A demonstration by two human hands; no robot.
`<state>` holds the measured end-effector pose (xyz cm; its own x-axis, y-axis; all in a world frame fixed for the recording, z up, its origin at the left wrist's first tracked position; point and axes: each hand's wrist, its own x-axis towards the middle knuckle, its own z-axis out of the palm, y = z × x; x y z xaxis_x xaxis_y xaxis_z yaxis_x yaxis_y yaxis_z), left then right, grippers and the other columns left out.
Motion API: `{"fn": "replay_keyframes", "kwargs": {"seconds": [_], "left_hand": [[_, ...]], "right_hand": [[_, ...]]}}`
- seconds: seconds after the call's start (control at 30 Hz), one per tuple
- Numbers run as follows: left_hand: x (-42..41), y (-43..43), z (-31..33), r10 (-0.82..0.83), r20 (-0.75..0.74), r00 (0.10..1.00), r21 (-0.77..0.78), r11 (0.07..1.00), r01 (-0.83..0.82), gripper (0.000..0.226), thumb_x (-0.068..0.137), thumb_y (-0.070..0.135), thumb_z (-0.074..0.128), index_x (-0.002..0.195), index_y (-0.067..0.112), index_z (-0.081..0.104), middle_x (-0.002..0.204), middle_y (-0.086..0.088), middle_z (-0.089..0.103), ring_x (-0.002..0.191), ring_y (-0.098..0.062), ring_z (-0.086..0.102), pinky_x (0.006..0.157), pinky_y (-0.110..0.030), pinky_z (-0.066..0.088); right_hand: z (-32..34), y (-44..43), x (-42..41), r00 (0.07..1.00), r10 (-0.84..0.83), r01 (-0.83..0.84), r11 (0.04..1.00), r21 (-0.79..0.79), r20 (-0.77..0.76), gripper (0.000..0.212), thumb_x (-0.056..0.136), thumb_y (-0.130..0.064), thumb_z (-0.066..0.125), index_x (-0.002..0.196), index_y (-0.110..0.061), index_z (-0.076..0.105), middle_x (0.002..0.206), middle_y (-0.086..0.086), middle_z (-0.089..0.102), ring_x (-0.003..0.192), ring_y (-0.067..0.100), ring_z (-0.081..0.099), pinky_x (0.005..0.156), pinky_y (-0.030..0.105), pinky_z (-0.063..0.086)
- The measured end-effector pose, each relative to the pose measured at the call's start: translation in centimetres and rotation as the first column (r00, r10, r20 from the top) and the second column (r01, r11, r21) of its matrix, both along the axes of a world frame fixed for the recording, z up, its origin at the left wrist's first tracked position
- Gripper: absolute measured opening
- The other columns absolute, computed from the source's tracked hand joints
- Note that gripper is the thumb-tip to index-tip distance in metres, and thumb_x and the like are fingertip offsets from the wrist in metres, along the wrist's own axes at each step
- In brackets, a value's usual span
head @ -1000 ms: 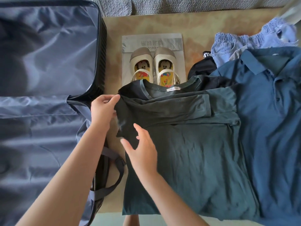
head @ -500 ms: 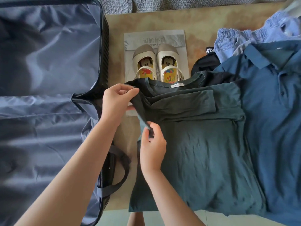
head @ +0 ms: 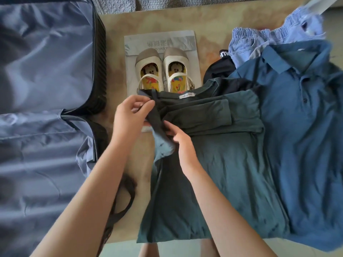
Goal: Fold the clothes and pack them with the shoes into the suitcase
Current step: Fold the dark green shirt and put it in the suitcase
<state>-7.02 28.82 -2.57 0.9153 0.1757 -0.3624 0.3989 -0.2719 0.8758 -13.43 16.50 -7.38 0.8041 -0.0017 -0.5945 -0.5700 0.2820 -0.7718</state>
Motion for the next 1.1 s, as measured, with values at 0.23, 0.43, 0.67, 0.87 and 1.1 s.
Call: {"fn": "replay_keyframes", "kwargs": {"seconds": [0.23,0.43,0.67,0.87,1.1], "left_hand": [[-0.6,3.7,0.0,0.019,0.001,1.0,-0.037,0.999,-0.019,0.002,0.09,0.019,0.063,0.092,0.02,0.062,0.08,0.0,0.062,0.076,-0.005,0.063,0.055,-0.015,0.05],[-1.0,4.0,-0.4,0.056,-0.032,0.998,-0.065,0.996,-0.058,0.012,0.092,0.022,0.061,0.101,0.015,0.059,0.09,-0.003,0.066,0.088,-0.011,0.064,0.065,-0.023,0.055],[-1.2,4.3,-0.3,0.036,-0.043,0.998,-0.106,0.994,-0.041,0.003,0.092,0.021,0.061,0.093,0.019,0.059,0.09,-0.002,0.067,0.085,-0.01,0.064,0.064,-0.025,0.055],[-1.6,4.0,-0.1,0.012,-0.041,0.999,-0.151,0.988,-0.018,0.002,0.093,0.019,0.059,0.091,0.019,0.058,0.092,-0.003,0.066,0.083,-0.009,0.065,0.061,-0.021,0.054],[-1.8,1.7,0.1,0.007,-0.073,0.997,-0.198,0.98,-0.022,0.002,0.09,0.019,0.063,0.089,0.017,0.061,0.106,-0.006,0.065,0.094,-0.011,0.067,0.063,-0.029,0.058]], "right_hand": [[-1.2,1.6,3.5,0.994,0.087,-0.085,0.996,-0.035,0.069,0.053,0.097,-0.004,0.028,0.148,-0.014,0.031,0.154,0.0,0.032,0.14,0.01,0.03,0.118,0.03,0.023],[-0.5,1.4,1.9,0.973,-0.146,0.206,0.901,-0.382,0.18,0.046,0.085,0.013,0.04,0.119,-0.014,0.058,0.119,0.001,0.059,0.101,0.009,0.06,0.083,0.013,0.046],[-0.9,2.6,3.0,0.983,0.157,-0.121,0.945,-0.303,0.095,0.054,0.091,0.01,0.032,0.137,-0.012,0.05,0.135,0.001,0.055,0.126,0.008,0.048,0.11,0.021,0.033],[-0.4,2.8,3.8,0.949,0.286,-0.221,0.904,-0.365,0.134,0.058,0.09,0.008,0.034,0.144,-0.013,0.041,0.145,0.001,0.039,0.135,0.014,0.029,0.115,0.024,0.02],[1.8,0.1,0.5,0.993,0.043,-0.037,0.998,-0.054,0.108,0.04,0.092,-0.019,0.05,0.131,-0.02,0.055,0.129,-0.003,0.058,0.115,0.003,0.056,0.094,0.016,0.046]]}}
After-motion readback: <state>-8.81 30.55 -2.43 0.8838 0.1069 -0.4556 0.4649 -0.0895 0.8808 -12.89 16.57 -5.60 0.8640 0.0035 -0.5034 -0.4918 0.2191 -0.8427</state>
